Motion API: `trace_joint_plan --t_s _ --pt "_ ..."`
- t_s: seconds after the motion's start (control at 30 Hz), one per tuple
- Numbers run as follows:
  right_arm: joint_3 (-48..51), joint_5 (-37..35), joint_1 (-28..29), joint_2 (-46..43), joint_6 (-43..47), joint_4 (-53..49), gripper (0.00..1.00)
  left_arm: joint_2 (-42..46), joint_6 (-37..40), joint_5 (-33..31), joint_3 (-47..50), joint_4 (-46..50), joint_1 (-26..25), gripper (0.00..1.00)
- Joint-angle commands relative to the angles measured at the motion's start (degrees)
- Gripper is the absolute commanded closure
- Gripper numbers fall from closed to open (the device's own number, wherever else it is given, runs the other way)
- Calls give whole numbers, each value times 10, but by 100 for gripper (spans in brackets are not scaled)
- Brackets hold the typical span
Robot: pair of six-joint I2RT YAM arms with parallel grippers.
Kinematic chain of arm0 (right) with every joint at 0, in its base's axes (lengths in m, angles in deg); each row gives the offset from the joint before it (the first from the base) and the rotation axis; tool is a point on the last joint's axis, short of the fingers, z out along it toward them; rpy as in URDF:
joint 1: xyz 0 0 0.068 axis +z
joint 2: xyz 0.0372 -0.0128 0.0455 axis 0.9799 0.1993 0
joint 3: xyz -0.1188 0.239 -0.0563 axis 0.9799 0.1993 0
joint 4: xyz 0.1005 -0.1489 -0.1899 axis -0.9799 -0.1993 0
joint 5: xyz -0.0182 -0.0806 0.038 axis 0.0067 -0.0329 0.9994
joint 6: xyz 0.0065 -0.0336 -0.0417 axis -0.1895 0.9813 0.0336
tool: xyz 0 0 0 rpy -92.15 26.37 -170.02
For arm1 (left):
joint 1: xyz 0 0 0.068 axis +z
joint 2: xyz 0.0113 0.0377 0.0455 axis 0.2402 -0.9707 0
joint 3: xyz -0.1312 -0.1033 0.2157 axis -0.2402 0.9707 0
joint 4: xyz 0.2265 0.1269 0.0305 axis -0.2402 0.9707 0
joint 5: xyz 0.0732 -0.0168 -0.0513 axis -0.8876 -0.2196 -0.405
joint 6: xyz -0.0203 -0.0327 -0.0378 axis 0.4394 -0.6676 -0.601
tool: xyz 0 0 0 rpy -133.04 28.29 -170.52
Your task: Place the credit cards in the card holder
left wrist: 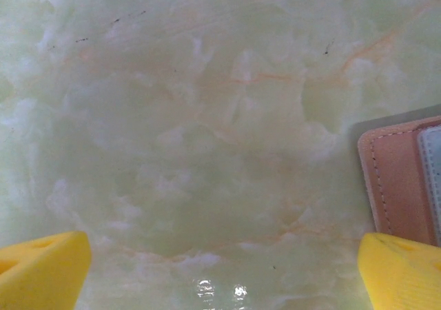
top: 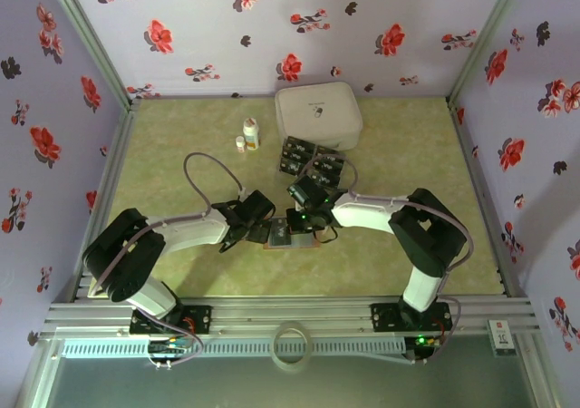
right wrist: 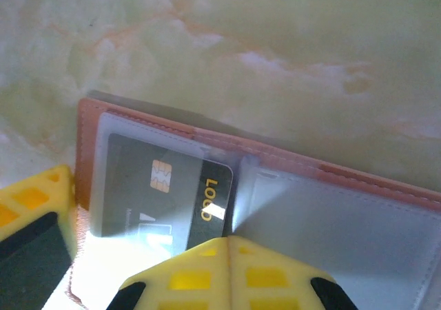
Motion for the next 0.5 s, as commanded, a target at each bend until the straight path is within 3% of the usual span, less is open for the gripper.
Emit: trace_joint_plan --t_s 0.0,0.47 --pt "-19 21 8 8 -15 14 100 -7 0 5 1 -10 4 0" --pt "22 -19 8 -61 -11 -5 100 74 -14 -3 18 26 15 0"
